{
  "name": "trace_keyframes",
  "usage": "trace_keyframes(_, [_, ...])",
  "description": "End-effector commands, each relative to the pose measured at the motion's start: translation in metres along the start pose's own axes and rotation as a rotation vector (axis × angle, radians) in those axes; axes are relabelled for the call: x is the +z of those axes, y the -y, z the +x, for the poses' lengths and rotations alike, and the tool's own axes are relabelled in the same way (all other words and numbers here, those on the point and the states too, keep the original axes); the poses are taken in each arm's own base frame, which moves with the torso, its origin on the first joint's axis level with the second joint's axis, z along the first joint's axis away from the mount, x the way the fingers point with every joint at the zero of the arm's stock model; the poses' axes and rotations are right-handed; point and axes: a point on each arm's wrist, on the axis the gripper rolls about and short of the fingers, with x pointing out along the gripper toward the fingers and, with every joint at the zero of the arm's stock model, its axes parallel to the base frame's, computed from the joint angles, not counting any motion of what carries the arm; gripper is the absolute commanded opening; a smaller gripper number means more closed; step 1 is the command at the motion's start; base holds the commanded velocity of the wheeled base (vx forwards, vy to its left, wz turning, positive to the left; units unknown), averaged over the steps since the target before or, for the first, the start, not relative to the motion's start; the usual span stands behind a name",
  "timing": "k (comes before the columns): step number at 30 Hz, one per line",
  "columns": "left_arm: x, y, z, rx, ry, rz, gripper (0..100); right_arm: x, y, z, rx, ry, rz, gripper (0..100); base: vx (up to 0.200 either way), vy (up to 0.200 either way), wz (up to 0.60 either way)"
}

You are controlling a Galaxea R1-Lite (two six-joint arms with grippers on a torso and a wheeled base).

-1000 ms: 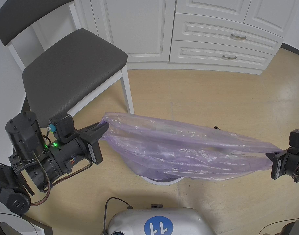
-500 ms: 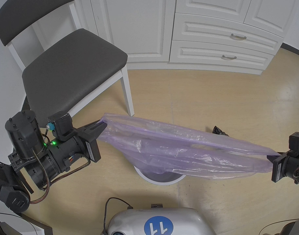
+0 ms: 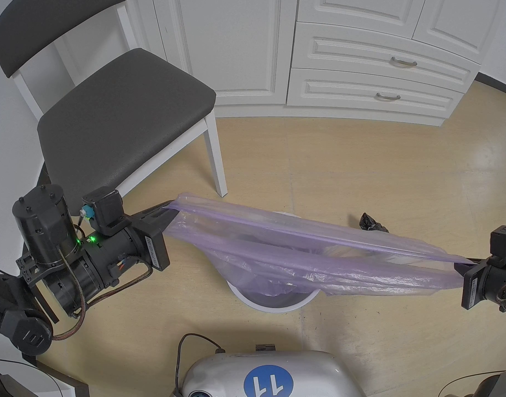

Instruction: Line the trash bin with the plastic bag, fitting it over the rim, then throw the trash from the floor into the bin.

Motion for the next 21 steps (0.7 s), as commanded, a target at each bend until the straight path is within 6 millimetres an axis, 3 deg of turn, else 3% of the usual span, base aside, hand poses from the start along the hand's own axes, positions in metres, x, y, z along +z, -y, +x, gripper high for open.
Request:
trace_keyframes(1, [-0.0012,-0.0023,0.0022,0.012,-0.005,-0.001,0,-0.0001,0.0011,-0.0001,-0.007,0.0,0.002,0,0.0,0.0,0.0])
trace_keyframes(21, [-0.0018,0.003,0.002,-0.009,-0.006,0.002,0,-0.0003,0.0023,0.0015,-0.018,-0.003,-0.003,0,0.0,0.0,0.0])
